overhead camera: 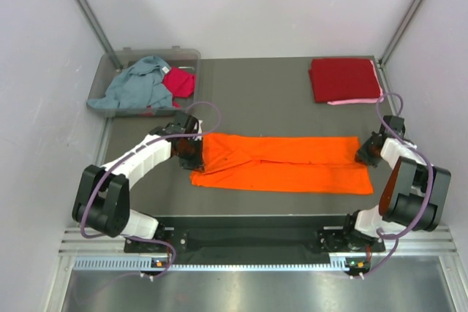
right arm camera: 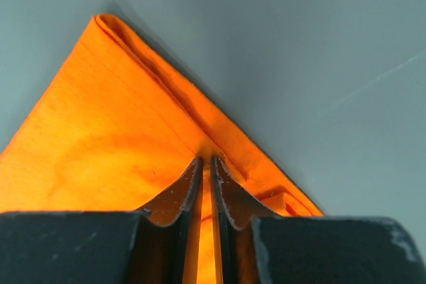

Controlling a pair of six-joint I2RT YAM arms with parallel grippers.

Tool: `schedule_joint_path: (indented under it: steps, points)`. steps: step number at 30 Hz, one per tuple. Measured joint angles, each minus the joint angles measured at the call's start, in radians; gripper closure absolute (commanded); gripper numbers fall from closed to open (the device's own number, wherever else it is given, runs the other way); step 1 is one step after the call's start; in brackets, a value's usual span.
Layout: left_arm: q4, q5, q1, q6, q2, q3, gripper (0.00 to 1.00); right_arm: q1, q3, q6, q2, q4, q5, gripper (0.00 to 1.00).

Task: Fold and stack the t-shirts
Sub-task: Fold the tshirt

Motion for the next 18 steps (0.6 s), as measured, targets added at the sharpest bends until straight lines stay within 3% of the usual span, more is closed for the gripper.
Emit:
schedule_joint_path:
  steps: [2,5,13,18]
  points:
    - [-0.013,0.010,-0.001,0.001,0.001,0.001,0.77,0.000,0.017,-0.008,0.014,-0.017,0.001,0.92]
    - [-0.046,0.001,-0.002,-0.002,0.000,0.023,0.66,0.000,0.040,-0.014,0.029,-0.043,0.003,0.92]
    - [-0.027,-0.012,0.031,-0.035,0.030,0.161,0.63,0.025,0.042,-0.002,0.013,-0.057,-0.003,0.84]
    - [0.029,0.053,0.075,-0.063,0.141,0.164,0.64,0.179,0.056,0.018,-0.032,-0.063,-0.016,0.75]
